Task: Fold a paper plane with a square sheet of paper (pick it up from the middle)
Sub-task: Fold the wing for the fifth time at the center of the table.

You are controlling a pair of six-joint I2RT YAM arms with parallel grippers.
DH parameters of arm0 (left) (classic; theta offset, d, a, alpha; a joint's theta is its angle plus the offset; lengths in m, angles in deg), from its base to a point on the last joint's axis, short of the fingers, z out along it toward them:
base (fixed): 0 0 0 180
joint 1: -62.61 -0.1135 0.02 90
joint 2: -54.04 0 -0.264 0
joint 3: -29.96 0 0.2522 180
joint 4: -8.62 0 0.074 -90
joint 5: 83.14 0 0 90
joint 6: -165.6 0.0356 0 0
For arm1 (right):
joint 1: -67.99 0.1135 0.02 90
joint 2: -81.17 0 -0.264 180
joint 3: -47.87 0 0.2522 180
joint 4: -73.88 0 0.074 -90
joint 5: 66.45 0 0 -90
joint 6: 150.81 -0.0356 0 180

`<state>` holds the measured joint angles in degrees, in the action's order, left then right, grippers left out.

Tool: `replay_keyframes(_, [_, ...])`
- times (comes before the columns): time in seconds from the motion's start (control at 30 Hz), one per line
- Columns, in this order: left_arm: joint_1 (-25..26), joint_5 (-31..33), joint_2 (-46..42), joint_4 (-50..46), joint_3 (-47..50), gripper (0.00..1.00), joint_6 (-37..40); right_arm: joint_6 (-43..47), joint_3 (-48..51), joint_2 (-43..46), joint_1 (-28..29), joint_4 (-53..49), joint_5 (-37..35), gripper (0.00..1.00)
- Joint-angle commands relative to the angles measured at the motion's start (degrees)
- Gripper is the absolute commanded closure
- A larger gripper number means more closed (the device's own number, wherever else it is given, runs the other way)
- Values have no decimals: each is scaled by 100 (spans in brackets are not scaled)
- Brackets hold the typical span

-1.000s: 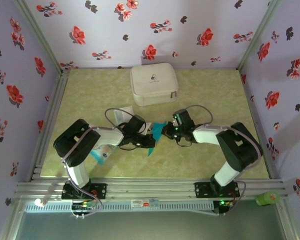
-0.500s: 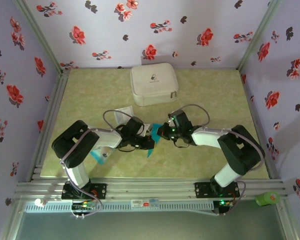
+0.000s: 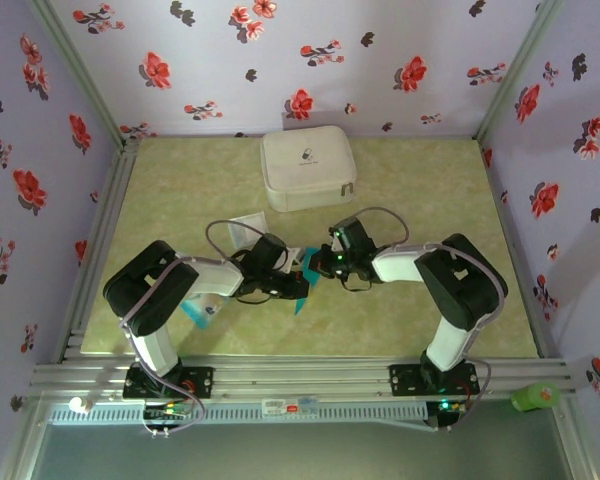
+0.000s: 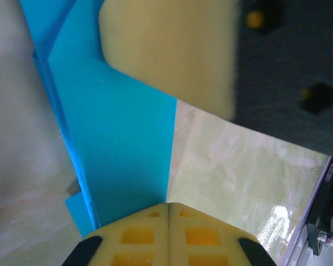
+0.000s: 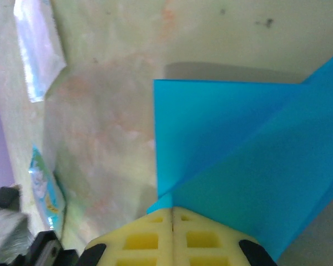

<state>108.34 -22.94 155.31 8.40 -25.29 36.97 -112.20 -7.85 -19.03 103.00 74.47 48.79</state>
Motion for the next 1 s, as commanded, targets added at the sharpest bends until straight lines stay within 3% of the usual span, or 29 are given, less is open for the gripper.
replay_keyframes(0.0, [36, 146, 172, -717, 318, 100, 1, 80, 147, -233, -202, 109, -171, 97])
replay_keyframes(0.23, [33, 127, 219, -669, 377, 100, -25, -275, 501, -429, -659, 889, -77, 96])
replay_keyframes(0.63, [32, 84, 296, -563, 467, 100, -62, 104, -146, -280, -824, -676, -955, 96])
replay_keyframes(0.97, [35, 89, 246, -546, 494, 100, -74, -227, -87, -316, -1248, -192, -956, 96])
